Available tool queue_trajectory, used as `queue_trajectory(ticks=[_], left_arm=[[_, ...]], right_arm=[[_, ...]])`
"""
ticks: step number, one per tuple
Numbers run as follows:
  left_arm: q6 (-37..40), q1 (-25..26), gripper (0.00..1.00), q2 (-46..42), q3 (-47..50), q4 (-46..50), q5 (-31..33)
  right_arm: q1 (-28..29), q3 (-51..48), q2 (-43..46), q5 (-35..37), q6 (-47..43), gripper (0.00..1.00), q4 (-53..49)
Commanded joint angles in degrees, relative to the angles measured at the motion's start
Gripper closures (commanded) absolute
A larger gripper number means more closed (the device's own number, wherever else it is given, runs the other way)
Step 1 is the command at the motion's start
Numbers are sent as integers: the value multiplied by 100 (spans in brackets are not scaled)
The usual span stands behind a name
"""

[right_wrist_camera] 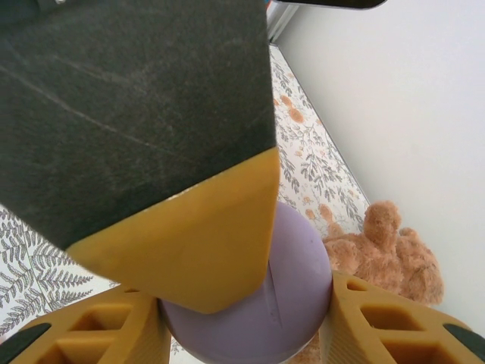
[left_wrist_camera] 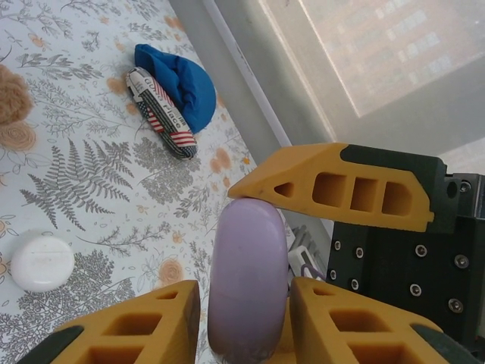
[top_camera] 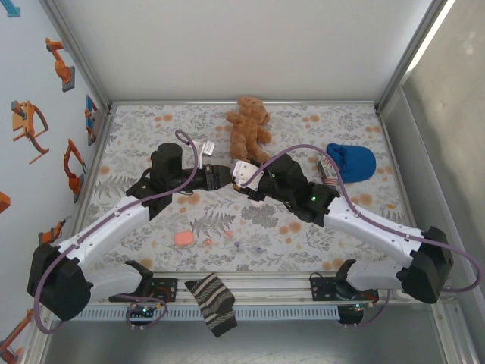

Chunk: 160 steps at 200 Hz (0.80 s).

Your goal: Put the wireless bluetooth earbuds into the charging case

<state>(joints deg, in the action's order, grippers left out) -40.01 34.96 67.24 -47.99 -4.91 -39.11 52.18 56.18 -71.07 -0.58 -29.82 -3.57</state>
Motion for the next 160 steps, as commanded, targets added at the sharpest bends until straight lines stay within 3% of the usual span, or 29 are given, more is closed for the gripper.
queue_trajectory(ticks=[1,160], left_arm=[[72,42,67,30,-194,-44,-177],[142,95,70,81,-176,22,-218]], right_arm=[[20,157,128,47,73,57,199],[20,147,110,233,157,57,239]])
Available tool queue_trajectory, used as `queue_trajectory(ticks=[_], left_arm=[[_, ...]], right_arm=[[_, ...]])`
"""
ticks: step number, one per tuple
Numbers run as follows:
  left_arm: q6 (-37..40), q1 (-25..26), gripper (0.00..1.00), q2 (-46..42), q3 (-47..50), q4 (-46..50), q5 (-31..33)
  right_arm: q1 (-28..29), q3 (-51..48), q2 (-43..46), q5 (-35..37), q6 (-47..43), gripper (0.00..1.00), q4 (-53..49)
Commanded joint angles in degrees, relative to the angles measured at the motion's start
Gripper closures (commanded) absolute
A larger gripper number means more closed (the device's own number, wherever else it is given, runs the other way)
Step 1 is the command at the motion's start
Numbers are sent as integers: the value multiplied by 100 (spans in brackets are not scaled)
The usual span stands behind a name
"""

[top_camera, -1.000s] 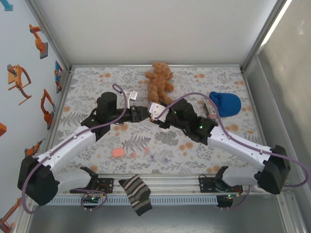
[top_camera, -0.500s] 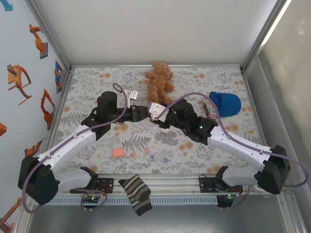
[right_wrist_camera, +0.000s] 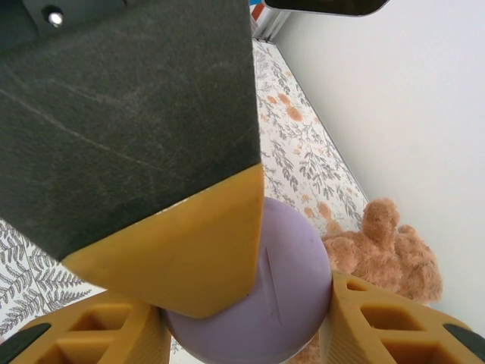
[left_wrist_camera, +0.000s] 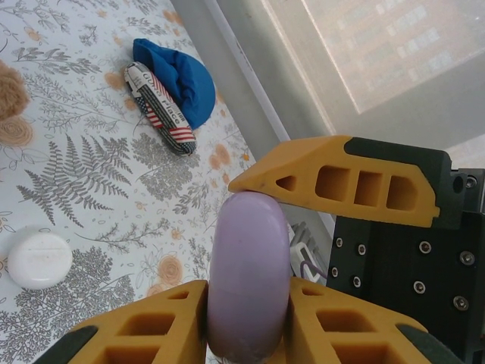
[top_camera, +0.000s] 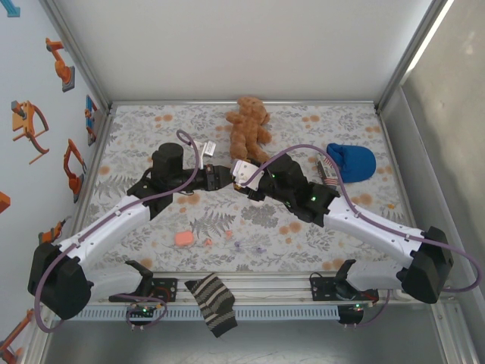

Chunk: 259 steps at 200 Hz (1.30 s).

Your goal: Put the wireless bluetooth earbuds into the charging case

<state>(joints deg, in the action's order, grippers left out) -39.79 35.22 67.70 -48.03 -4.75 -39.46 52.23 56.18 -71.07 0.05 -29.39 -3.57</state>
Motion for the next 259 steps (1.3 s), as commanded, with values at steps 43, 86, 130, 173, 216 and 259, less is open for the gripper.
queue_trajectory(ticks=[43,86,130,173,216,259], left_arm=[[173,72,78,6,-176,40,-202],[327,72,83,-110,-163,-28,-150],[724,58,85,-238,-145,-233,-92],[1412,54,91,-433,73,-877,-97],[1988,62,96,-712,395,-1725,-119],[2582,66,98,-1023,836,-2630,-131]], right_arm=[[15,150,120,198,135,56,218],[15,151,229,127,268,48,127],[11,17,635,-10,496,29,-90],[7,-318,1420,-140,743,10,-108],[-11,-568,2031,-292,1012,0,-39],[-147,-609,2222,-836,1509,1,50]])
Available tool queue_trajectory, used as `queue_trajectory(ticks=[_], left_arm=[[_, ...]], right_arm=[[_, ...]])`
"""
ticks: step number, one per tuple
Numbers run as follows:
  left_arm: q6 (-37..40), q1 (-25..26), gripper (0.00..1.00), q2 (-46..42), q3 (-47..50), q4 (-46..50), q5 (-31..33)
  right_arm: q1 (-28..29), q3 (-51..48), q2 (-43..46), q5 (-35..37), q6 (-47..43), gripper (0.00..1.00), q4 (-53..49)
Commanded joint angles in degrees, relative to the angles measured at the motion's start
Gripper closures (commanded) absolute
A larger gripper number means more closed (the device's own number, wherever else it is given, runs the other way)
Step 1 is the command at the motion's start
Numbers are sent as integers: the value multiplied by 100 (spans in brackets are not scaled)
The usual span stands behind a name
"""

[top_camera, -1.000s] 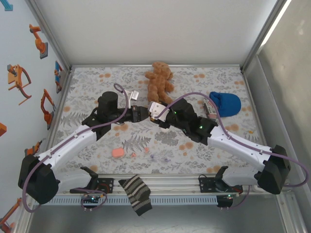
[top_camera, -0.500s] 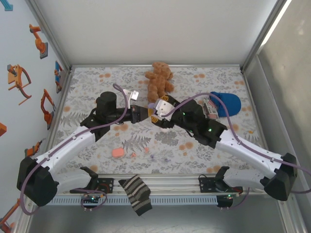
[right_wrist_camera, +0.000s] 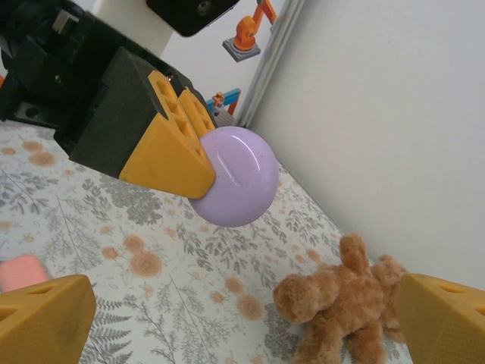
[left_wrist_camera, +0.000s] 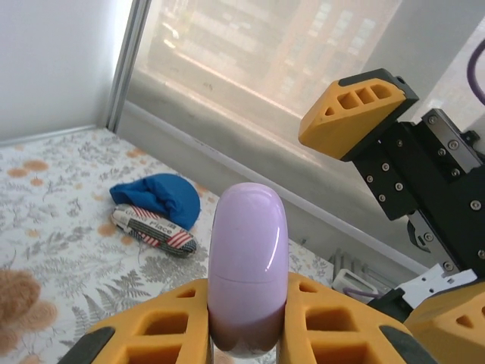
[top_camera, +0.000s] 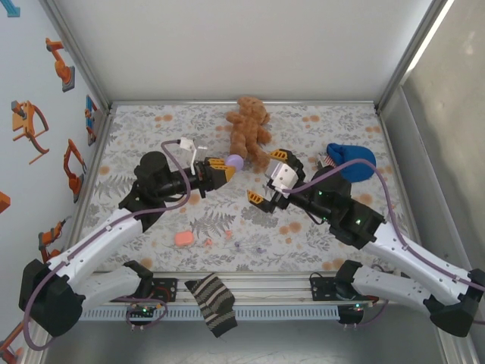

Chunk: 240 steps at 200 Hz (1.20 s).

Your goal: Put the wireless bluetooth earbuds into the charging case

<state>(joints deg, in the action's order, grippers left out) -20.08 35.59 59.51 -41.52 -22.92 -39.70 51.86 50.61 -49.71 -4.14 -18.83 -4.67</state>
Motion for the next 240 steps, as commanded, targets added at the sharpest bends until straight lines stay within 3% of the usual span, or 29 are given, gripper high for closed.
queue_trajectory(ticks=[1,54,111,240], left_arm=[[628,23,98,-207,191,-830,-107],[1264,53,98,-400,609,-1672,-117],[1577,88,99,-494,641,-1591,-254],[1789,110,99,-549,630,-1425,-314]], right_arm=[[-112,-51,85,-423,469,1,159],[-627,61,-159,-1558,1340,1,534],[-650,681,-766,-1704,1345,1,502],[-741,1168,-1379,-1267,1592,1,846]])
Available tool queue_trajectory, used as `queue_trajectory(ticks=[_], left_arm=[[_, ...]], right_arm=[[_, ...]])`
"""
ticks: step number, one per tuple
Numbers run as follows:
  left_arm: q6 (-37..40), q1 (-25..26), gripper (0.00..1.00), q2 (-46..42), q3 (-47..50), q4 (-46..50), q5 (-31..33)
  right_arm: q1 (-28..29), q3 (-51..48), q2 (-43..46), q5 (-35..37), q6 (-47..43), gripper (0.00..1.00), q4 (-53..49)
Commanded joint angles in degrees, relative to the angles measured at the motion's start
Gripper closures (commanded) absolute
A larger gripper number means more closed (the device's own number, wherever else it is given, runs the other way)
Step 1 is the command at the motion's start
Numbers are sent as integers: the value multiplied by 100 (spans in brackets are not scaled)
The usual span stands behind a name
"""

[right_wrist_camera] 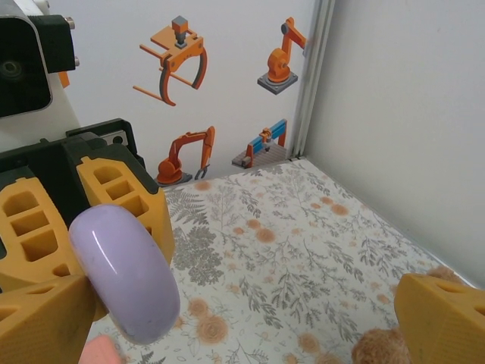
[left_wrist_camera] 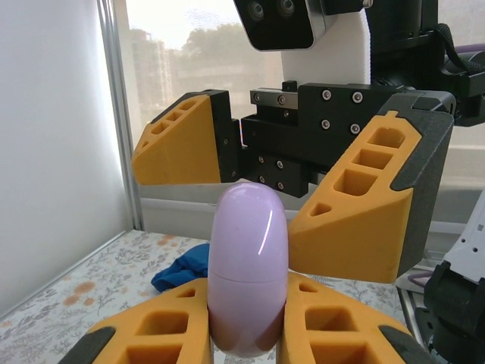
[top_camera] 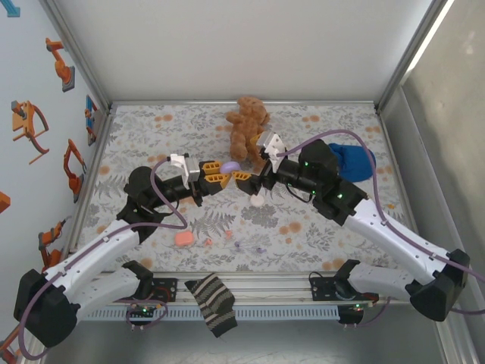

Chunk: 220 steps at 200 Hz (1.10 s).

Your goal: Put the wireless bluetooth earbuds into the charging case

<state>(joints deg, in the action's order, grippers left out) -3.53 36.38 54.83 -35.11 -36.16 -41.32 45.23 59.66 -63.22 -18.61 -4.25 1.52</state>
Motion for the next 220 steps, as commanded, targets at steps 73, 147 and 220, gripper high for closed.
queue_trajectory(ticks=[73,147,220], left_arm=[[137,28,99,-40,7,-93,-146],[168,30,99,-52,23,-23,-86],[242,28,100,-321,255,96,355]], right_arm=[[-182,416,-129,229,265,1,261],[-234,415,-97,12,297,0,235],[-245,209,406,162,502,1,12]])
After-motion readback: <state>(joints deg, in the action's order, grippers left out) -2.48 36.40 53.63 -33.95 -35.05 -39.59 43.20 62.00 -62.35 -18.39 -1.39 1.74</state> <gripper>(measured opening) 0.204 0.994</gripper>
